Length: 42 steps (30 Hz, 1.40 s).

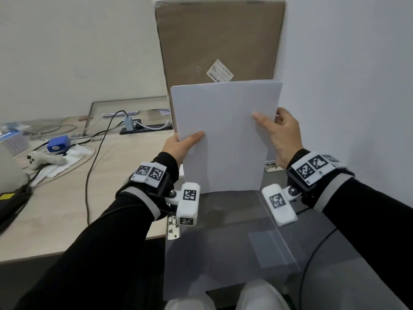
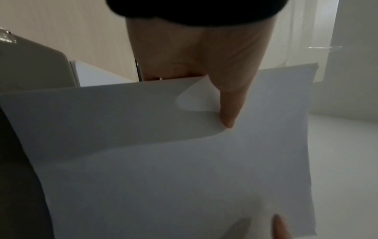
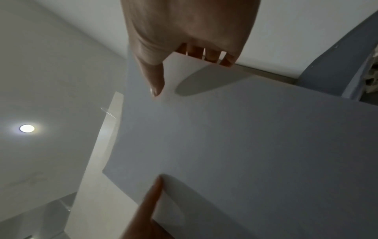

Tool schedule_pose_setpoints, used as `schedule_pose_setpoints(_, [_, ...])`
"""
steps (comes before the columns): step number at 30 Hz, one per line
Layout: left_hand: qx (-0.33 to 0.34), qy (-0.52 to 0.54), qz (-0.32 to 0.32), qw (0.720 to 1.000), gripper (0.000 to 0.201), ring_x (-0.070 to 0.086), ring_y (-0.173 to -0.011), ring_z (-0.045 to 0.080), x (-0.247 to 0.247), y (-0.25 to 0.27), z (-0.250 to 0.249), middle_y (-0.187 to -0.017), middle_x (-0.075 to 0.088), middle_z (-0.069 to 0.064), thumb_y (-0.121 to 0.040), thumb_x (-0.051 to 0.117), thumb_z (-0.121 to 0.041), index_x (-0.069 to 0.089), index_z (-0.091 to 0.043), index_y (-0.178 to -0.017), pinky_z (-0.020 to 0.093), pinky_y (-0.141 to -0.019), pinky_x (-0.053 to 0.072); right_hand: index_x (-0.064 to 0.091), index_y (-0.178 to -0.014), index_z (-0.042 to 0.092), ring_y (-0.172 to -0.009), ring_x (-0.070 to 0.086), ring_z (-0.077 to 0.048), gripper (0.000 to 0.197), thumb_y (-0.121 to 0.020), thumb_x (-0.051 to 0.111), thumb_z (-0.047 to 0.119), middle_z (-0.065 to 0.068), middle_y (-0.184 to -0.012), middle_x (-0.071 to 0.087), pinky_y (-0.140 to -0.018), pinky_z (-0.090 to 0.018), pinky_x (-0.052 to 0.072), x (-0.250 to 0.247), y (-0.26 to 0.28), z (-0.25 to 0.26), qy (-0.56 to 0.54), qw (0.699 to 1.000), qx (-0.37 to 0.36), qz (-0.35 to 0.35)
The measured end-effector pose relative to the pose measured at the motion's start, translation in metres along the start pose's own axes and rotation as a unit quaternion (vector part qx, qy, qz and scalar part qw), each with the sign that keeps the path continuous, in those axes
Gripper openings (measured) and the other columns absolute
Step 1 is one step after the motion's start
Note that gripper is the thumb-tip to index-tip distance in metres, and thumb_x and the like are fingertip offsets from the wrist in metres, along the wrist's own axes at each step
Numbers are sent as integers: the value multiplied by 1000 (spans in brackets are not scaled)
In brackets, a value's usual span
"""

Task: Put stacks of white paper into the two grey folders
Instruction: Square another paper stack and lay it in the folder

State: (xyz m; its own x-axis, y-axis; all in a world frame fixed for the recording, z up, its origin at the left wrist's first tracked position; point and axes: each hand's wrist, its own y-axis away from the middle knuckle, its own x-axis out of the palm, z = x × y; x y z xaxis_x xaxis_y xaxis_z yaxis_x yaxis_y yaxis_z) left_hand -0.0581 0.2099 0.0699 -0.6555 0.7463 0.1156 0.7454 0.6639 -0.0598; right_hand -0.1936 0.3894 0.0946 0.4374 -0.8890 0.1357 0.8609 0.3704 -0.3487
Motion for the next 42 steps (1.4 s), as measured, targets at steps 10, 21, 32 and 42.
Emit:
schedule_pose_setpoints(10, [-7, -17, 8, 1000, 22, 67, -100, 26, -2, 5, 2, -109, 70, 8, -80, 72, -21, 66, -16, -101, 40, -94, 52, 33, -59, 21, -67, 37, -20, 40, -72, 56, 50, 0, -64, 35, -62, -33, 34, 21, -39, 44, -1, 997, 46, -55])
schedule_pose_setpoints(21, [-26, -29, -30, 999, 9, 67, -95, 27, 0, 1, 9, -95, 71, 4, -81, 71, -25, 67, -18, -86, 42, -96, 51, 55, -114, 13, -88, 67, -6, 43, -94, 43, 50, 5, -98, 66, -70, -22, 53, -1, -27, 33, -46, 990, 54, 122])
schedule_pose_setpoints(32, [-86, -49, -33, 995, 16, 67, -87, 20, 0, 6, 34, -100, 71, 4, -78, 73, -28, 65, -20, -90, 33, -79, 53, 54, -124, 4, -106, 62, -22, 30, -97, 49, 16, -10, -120, 63, -88, -30, 51, -24, 5, -67, 222, 955, 106, 164])
schedule_pose_setpoints(42, [-82, -292, 4, 953, 44, 52, -123, 24, 35, 11, 40, -135, 55, 10, -92, 55, -29, 52, -8, -130, 32, -103, 39, 40, -56, 17, -54, 38, -13, 39, -92, 54, 14, 1, -58, 42, -57, -28, 31, -96, 3, -50, 307, 949, 57, -50])
